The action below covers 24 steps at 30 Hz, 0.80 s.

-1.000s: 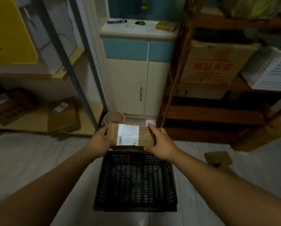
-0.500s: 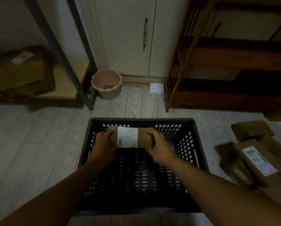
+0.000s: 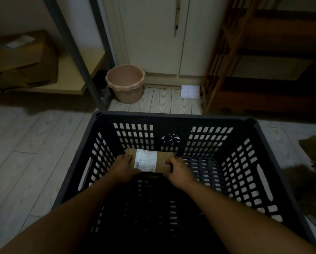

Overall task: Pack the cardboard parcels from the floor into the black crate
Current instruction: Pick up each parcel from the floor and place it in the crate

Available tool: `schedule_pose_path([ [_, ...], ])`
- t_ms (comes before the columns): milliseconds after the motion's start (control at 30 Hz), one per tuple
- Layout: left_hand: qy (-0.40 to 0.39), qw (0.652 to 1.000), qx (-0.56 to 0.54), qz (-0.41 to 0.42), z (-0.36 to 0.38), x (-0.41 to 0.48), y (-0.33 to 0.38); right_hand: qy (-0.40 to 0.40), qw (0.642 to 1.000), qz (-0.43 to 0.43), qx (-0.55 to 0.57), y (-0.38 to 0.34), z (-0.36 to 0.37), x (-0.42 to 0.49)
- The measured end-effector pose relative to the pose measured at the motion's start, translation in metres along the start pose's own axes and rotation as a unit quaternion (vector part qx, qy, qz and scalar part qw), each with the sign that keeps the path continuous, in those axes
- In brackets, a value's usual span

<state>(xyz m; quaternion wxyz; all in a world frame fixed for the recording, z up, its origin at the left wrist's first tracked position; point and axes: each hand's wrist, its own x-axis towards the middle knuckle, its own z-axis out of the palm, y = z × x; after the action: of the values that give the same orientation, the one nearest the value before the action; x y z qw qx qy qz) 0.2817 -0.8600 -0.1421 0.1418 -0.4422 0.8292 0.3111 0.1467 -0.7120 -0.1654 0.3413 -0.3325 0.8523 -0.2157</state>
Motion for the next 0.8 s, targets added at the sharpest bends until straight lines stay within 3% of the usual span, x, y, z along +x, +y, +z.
schedule_pose_path([
  [200, -0.047, 0.999, 0.016, 0.016, 0.015, 0.01, -0.011, -0.001, 1.0, 0.016, -0.001, 0.008, 0.022, 0.017],
  [467, 0.005, 0.998, 0.034, 0.047, 0.014, 0.019, -0.023, 0.026, 0.999, 0.007, 0.038, 0.003, 0.033, 0.036],
  [667, -0.003, 0.994, 0.112, 0.008, 0.016, 0.029, -0.029, -0.115, 0.99, 0.033, 0.071, -0.017, 0.042, 0.047],
  [800, -0.007, 0.991, 0.134, 0.006, 0.014, 0.033, -0.028, -0.152, 0.987, 0.041, 0.044, -0.015, 0.036, 0.052],
])
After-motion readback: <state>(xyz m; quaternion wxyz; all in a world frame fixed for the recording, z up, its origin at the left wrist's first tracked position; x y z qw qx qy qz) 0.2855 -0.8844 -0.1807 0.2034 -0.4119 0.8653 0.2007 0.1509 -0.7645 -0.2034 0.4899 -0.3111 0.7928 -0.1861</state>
